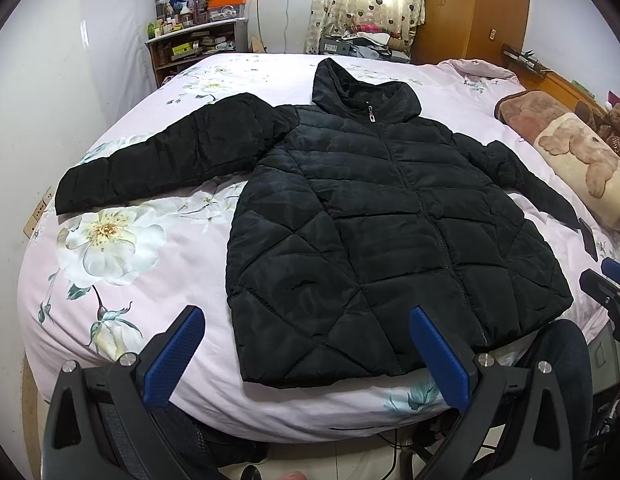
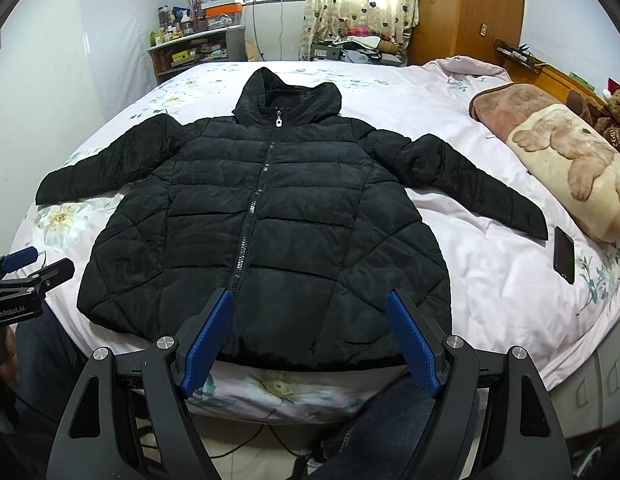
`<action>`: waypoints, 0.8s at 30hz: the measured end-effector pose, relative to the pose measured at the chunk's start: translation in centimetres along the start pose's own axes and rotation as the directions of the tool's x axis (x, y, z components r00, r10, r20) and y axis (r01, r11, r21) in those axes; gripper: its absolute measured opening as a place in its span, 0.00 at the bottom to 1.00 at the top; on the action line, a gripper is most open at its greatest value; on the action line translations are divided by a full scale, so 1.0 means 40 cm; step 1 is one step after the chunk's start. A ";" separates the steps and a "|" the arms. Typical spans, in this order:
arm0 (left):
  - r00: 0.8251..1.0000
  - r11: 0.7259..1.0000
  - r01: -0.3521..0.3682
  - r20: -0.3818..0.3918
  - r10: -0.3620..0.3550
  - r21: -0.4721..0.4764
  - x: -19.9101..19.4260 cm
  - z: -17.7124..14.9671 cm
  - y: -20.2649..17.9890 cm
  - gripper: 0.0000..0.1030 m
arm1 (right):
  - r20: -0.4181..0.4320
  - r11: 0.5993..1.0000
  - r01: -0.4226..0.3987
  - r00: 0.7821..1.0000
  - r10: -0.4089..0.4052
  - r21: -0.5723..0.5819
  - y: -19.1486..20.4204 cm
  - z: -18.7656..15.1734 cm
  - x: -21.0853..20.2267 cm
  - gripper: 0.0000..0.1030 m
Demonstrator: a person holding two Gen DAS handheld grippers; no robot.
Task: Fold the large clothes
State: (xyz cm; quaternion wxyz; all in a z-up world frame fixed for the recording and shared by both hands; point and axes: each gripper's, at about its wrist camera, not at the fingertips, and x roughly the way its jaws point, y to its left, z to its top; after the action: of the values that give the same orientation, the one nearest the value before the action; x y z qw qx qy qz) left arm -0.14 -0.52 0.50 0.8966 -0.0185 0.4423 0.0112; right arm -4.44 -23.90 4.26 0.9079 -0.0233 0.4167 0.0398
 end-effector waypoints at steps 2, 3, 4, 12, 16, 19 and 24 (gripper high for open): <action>1.000 1.000 0.002 -0.001 -0.002 0.000 0.001 0.001 -0.001 1.00 | 0.000 1.000 0.000 1.000 0.000 0.000 0.000 0.000 -0.001 0.76; 1.000 1.000 0.004 -0.001 -0.004 0.000 0.002 0.001 0.001 1.00 | 0.000 1.000 0.000 1.000 0.000 0.000 0.000 0.001 -0.001 0.76; 1.000 1.000 0.004 -0.001 -0.004 0.000 0.003 0.002 0.000 1.00 | 0.000 1.000 0.000 1.000 0.000 -0.001 0.001 0.000 -0.001 0.76; 1.000 1.000 0.008 -0.005 -0.008 0.004 0.006 -0.001 -0.002 1.00 | -0.002 1.000 0.001 1.000 -0.001 0.000 0.000 0.000 0.002 0.76; 1.000 1.000 0.009 -0.006 -0.009 0.004 0.007 -0.002 -0.003 1.00 | -0.002 1.000 0.001 1.000 -0.001 0.000 0.001 0.000 0.001 0.76; 1.000 1.000 0.012 -0.009 -0.012 0.003 0.008 -0.002 -0.005 1.00 | -0.004 1.000 0.001 1.000 -0.001 0.000 0.003 0.000 0.000 0.76; 1.000 1.000 0.011 -0.008 -0.011 0.004 0.008 -0.002 -0.006 1.00 | -0.005 1.000 0.000 1.000 0.000 -0.001 -0.002 0.001 0.005 0.76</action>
State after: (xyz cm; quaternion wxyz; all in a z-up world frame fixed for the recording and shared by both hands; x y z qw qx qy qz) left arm 0.00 -0.76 0.20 0.8948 -0.0191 0.4460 0.0052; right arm -4.27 -23.98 4.13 0.9068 -0.0238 0.4190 0.0398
